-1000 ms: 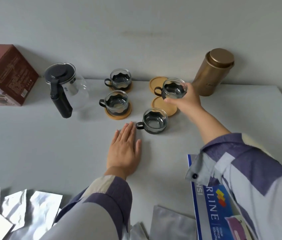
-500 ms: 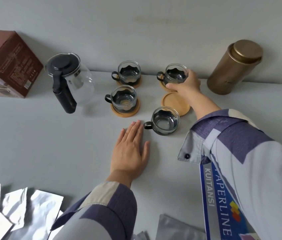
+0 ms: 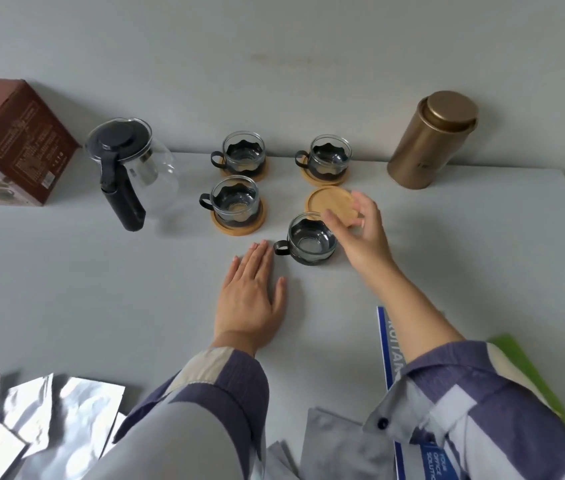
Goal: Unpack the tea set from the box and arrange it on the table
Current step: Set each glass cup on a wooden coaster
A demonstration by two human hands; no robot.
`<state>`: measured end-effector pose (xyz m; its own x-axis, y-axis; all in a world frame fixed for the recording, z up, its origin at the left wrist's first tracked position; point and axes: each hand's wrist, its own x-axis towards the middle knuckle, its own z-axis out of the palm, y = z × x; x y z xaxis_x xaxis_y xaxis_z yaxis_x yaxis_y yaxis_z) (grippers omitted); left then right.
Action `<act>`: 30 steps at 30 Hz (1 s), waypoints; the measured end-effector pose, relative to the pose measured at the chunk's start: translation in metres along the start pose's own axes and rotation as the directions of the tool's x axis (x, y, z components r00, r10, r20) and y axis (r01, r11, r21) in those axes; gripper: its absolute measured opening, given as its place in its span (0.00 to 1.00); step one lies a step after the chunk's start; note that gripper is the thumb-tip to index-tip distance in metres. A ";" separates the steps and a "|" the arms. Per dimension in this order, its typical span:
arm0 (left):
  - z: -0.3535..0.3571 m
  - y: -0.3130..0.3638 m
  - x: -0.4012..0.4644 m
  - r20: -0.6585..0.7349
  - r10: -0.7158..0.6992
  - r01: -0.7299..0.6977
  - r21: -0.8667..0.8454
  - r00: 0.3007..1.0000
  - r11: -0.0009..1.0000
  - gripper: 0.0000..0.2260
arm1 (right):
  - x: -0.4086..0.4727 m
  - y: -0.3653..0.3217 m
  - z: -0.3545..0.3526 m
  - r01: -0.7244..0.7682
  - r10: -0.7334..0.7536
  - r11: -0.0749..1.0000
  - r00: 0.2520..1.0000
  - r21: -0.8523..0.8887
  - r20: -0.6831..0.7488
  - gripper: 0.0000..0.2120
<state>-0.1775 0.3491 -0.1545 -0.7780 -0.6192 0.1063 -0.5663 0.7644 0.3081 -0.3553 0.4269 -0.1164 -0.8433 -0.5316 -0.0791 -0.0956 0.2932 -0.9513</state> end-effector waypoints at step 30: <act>0.001 0.002 0.002 0.008 -0.012 0.012 0.014 1.000 1.000 0.28 | 0.042 0.006 0.009 0.079 -0.118 0.976 0.975 -0.204 -0.186 0.40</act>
<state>-0.1806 0.3501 -0.1547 -0.7729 -0.6273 0.0951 -0.5795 0.7591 0.2966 -0.3867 0.3989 -0.1278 -0.9099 -0.4049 0.0902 -0.2674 0.4060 -0.8739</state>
